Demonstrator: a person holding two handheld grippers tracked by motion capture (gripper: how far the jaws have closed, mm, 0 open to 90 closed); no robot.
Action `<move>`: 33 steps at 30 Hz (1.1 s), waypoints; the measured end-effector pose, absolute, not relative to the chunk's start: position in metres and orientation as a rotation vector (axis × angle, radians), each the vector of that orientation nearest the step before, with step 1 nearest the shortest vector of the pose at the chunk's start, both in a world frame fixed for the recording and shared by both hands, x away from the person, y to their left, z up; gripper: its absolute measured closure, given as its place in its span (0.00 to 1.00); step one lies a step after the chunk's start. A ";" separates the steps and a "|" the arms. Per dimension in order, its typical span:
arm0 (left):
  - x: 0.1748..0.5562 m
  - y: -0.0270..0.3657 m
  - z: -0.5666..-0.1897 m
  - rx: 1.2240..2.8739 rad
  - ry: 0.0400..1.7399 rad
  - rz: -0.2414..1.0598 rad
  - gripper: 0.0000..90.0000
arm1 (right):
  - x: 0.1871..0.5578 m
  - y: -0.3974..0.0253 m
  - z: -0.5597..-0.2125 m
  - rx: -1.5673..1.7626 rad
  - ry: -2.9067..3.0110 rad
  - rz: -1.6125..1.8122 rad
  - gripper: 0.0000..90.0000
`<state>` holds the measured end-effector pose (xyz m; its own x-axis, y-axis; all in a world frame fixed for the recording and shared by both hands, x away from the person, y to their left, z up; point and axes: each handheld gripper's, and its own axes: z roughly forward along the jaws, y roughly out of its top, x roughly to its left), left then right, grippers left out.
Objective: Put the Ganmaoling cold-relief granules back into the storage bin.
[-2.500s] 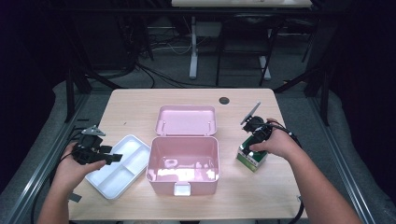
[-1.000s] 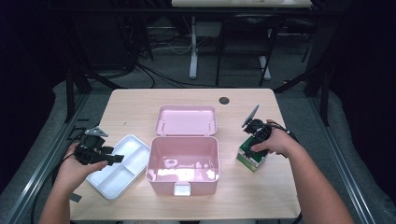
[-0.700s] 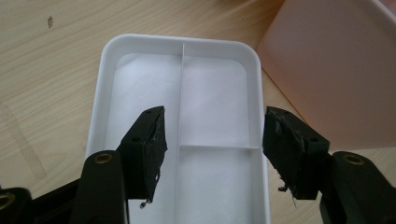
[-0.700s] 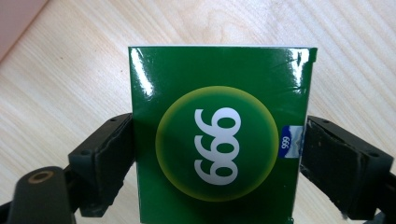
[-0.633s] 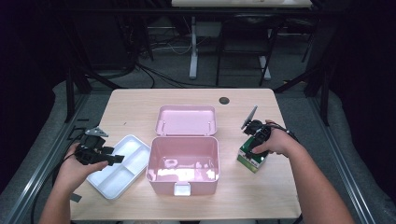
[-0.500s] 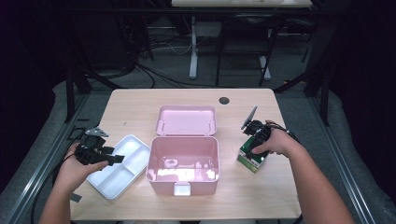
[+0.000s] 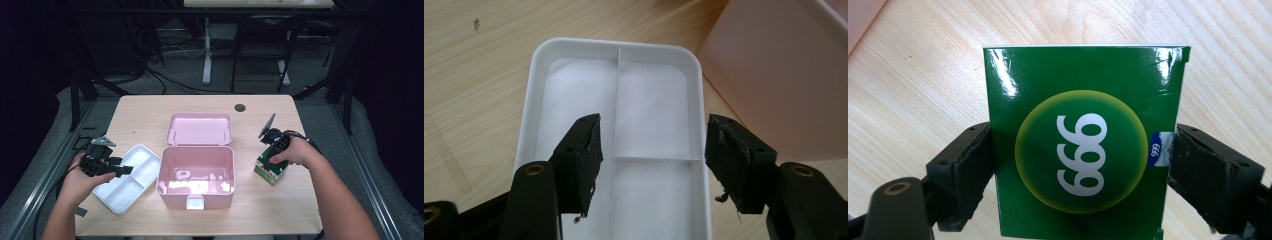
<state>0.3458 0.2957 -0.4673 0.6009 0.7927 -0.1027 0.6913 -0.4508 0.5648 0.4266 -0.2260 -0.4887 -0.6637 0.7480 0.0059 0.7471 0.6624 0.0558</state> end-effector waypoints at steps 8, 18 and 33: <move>0.346 0.296 -0.467 2.259 1.169 0.237 0.44 | 0.427 -0.226 -0.488 1.295 2.853 0.087 0.17; 0.346 0.296 -0.467 2.258 1.169 0.238 0.44 | 0.426 -0.222 -0.482 1.280 2.868 0.095 0.17; 0.345 0.296 -0.467 2.257 1.169 0.244 0.44 | 0.423 -0.213 -0.457 1.237 2.891 0.065 0.17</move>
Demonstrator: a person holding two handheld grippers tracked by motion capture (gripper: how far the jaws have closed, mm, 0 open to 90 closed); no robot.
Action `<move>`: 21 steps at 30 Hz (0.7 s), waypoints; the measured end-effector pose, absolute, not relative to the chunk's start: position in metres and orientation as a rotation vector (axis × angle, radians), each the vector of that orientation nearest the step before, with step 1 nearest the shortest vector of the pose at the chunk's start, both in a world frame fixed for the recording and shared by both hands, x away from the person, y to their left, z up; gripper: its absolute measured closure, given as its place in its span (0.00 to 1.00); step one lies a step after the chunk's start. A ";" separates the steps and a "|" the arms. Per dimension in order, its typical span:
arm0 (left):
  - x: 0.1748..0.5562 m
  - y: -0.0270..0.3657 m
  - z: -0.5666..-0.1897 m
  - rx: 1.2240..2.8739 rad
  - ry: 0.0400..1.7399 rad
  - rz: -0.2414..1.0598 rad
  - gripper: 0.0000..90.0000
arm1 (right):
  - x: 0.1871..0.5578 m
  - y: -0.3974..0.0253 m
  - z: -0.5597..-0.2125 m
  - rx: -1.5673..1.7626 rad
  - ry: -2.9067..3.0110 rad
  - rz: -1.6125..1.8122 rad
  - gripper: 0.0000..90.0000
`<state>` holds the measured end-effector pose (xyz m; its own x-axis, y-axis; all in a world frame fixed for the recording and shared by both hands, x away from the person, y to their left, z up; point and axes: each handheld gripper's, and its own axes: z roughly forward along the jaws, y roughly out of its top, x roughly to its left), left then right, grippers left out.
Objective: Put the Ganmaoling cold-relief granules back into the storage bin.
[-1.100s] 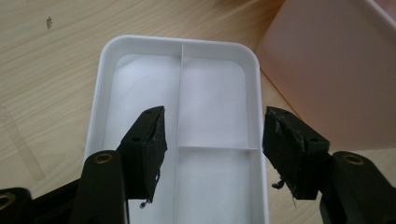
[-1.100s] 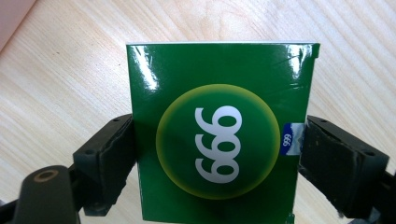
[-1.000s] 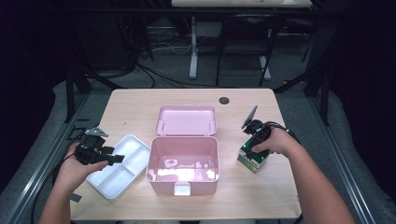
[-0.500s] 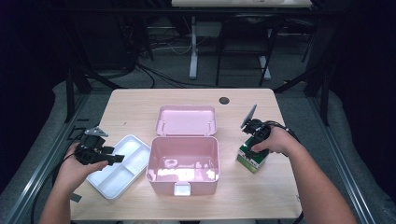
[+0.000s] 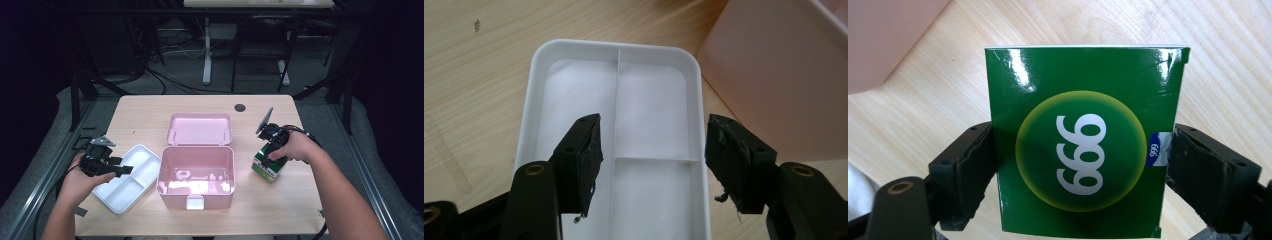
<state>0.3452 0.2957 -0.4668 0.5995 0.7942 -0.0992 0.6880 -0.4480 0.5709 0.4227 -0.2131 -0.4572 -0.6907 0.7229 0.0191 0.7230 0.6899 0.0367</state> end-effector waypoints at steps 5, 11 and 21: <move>0.345 0.295 -0.467 2.258 1.167 0.237 0.44 | 0.420 -0.211 -0.451 -1.212 -2.905 -0.092 0.17; 0.345 0.295 -0.467 2.264 1.165 0.234 0.44 | 0.418 -0.206 -0.439 -1.189 -2.923 -0.083 0.17; 0.346 0.294 -0.468 2.268 1.163 0.233 0.44 | 0.415 -0.198 -0.415 -1.141 -2.948 -0.073 0.17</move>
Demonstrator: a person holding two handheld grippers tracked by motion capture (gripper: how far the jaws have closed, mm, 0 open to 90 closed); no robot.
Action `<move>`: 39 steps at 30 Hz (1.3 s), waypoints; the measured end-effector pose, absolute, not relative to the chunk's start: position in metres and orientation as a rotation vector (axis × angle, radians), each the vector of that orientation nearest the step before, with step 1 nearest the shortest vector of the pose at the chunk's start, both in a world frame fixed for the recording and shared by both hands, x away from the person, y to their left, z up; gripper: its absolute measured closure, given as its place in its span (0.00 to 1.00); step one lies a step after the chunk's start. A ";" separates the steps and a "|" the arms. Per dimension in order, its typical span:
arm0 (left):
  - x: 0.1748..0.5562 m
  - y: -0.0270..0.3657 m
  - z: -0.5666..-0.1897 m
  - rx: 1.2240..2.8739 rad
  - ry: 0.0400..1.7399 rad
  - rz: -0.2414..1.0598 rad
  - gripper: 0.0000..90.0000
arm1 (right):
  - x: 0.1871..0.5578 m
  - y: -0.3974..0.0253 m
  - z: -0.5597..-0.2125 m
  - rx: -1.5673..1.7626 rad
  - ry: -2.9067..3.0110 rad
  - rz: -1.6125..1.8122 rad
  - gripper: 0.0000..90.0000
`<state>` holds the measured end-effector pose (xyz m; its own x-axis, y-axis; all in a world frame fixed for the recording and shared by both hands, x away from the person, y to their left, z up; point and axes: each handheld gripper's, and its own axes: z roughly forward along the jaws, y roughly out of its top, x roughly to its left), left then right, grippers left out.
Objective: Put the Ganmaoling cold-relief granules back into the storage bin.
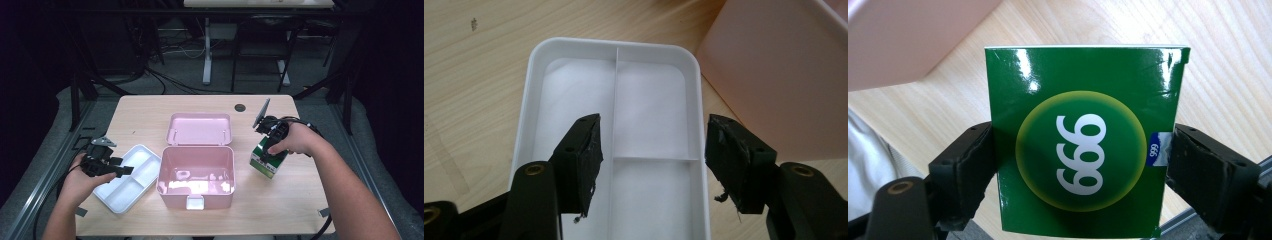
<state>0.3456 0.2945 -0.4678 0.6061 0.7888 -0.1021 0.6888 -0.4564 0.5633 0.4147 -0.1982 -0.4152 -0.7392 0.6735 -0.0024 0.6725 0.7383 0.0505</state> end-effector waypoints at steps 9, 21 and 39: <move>0.346 0.295 -0.468 2.266 1.165 0.231 0.44 | 0.416 -0.192 -0.398 1.107 2.912 0.079 0.17; 0.346 0.295 -0.468 2.266 1.162 0.232 0.44 | 0.410 -0.179 -0.372 0.864 2.952 0.097 0.17; 0.346 0.295 -0.468 2.265 1.162 0.232 0.44 | 0.392 -0.159 -0.358 0.351 3.040 0.096 0.18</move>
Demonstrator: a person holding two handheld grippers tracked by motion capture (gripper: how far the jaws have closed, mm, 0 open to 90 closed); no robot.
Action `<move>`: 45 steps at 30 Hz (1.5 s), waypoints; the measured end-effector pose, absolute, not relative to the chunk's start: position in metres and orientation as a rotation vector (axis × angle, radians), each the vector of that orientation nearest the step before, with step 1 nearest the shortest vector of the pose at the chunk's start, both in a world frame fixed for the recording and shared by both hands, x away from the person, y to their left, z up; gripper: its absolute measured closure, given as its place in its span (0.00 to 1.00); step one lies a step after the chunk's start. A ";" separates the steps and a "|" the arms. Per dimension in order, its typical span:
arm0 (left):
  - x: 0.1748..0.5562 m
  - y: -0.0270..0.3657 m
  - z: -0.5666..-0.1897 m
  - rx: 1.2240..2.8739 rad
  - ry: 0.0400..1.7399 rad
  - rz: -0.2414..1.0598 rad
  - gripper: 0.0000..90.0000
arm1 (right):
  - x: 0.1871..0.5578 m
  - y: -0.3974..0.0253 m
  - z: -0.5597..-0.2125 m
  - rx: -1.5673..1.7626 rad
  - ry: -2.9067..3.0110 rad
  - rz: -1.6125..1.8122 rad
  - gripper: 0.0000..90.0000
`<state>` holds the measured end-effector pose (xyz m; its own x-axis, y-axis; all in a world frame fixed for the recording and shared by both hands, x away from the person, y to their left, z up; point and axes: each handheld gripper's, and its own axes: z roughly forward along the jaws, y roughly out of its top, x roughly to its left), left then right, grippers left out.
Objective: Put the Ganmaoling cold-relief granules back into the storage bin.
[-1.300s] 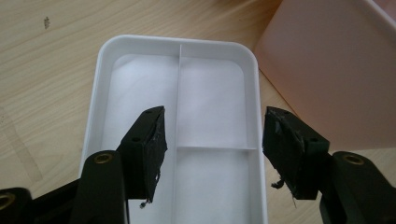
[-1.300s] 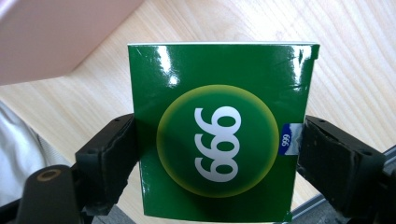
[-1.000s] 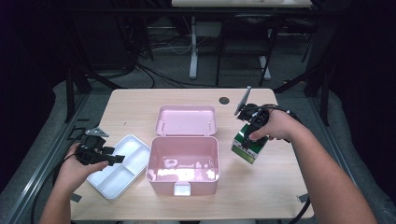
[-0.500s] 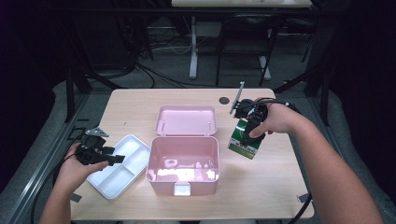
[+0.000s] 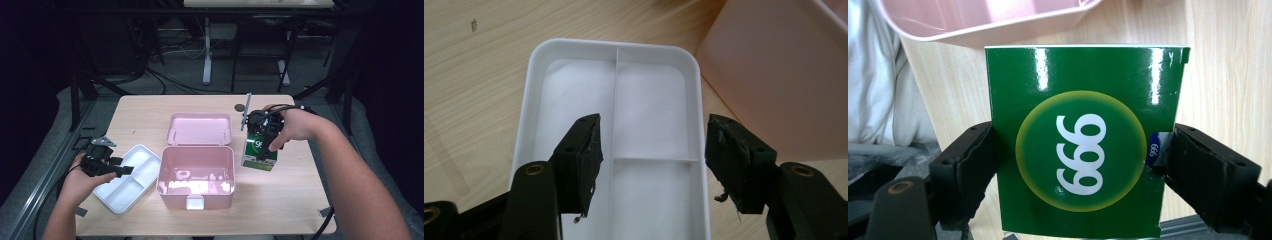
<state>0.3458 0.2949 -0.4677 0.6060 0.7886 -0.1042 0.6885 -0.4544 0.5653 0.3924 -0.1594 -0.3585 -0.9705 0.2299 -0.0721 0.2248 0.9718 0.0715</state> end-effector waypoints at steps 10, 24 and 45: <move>0.346 0.295 -0.467 2.263 1.161 0.231 0.44 | 0.386 -0.144 -0.354 0.255 3.072 0.077 0.18; 0.346 0.295 -0.467 2.256 1.162 0.235 0.44 | 0.381 -0.112 -0.344 0.148 3.076 0.078 0.17; 0.346 0.294 -0.468 2.261 1.158 0.232 0.44 | 0.379 -0.065 -0.348 0.034 3.085 0.101 0.17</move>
<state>0.3463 0.2940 -0.4682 0.6078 0.7871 -0.1052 0.6857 -0.4533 0.5695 0.3791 -0.0652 -0.3479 -0.9983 0.0241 -0.0538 0.0205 0.9976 0.0663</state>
